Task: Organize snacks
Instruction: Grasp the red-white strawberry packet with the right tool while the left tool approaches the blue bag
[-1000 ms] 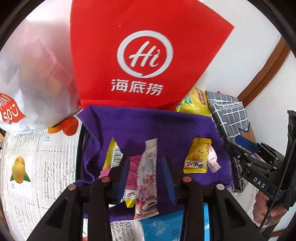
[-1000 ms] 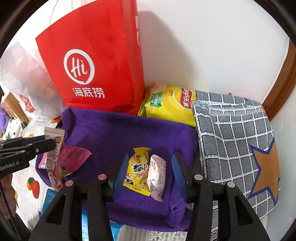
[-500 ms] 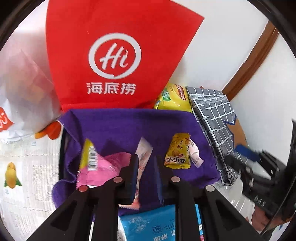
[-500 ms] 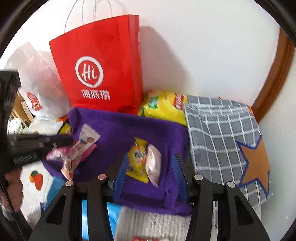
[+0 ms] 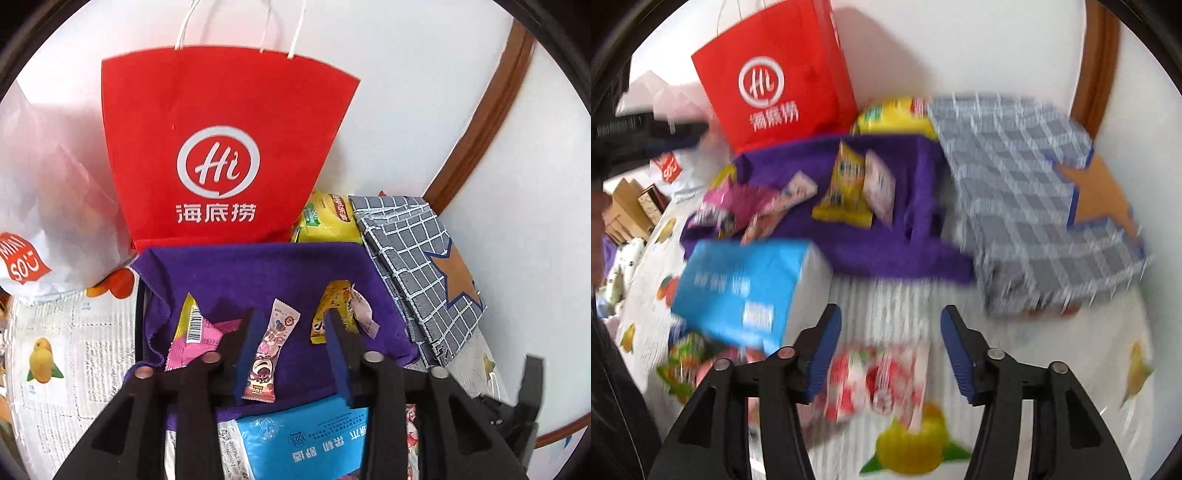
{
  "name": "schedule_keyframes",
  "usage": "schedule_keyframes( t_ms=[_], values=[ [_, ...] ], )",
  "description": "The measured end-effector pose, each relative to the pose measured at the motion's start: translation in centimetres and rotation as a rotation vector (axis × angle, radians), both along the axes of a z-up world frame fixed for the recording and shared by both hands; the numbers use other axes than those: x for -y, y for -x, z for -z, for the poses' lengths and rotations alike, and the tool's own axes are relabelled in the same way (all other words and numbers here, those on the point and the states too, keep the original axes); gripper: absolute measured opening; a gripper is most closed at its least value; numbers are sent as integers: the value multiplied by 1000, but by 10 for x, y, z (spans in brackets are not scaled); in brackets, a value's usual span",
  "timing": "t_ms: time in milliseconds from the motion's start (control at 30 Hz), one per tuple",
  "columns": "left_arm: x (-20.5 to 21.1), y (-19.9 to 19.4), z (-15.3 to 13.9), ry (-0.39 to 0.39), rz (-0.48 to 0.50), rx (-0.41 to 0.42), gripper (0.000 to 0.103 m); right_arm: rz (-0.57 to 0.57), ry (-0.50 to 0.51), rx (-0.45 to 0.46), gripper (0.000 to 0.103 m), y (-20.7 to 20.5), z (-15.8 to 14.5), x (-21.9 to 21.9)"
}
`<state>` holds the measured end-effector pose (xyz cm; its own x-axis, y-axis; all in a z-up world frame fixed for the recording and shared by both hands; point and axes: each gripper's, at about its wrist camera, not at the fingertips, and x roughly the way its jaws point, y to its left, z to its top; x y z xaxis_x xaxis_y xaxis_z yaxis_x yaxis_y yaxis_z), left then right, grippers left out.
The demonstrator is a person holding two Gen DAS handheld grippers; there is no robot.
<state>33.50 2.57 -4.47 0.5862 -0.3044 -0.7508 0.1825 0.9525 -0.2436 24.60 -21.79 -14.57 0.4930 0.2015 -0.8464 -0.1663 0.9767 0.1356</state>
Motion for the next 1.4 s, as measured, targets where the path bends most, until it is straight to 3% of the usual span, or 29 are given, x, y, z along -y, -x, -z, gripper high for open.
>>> schedule_keyframes(
  t_ms=[200, 333, 467, 533, 567, 667, 767, 933, 1100, 1300, 1400],
  values=[
    [-1, 7, -11, 2, 10, 35, 43, 24, -30, -38, 57, 11, 25, 1],
    [-5, 9, -16, 0, 0, 51, 43, -5, -12, -44, 65, 10, 36, -8],
    [-10, 10, -20, 8, -17, 59, 43, -41, 38, 2, 66, 17, 40, -15],
    [-10, 12, -23, 3, -21, 64, 43, -52, 52, 19, 61, 19, 40, -16],
    [-9, 13, -24, -5, -20, 67, 43, -50, 59, 29, 45, 20, 39, -16],
    [-8, 17, -28, -23, -25, 78, 43, -42, 44, 33, 44, 24, 35, -9],
    [-7, 22, -34, -31, -26, 83, 43, -25, 43, 70, 36, 37, 23, 1],
    [-7, 42, -30, -107, -50, 59, 43, 12, 36, 105, 33, 58, 12, 21],
    [-31, 80, 4, -177, -96, -1, 44, 49, 22, 112, 33, 72, 12, 31],
    [-69, 124, 78, -139, -183, -180, 44, 77, 2, 112, 33, 84, 13, 35],
    [-73, 141, 105, -107, -180, -225, 44, 104, 5, 123, 33, 89, 12, 37]
  ],
)
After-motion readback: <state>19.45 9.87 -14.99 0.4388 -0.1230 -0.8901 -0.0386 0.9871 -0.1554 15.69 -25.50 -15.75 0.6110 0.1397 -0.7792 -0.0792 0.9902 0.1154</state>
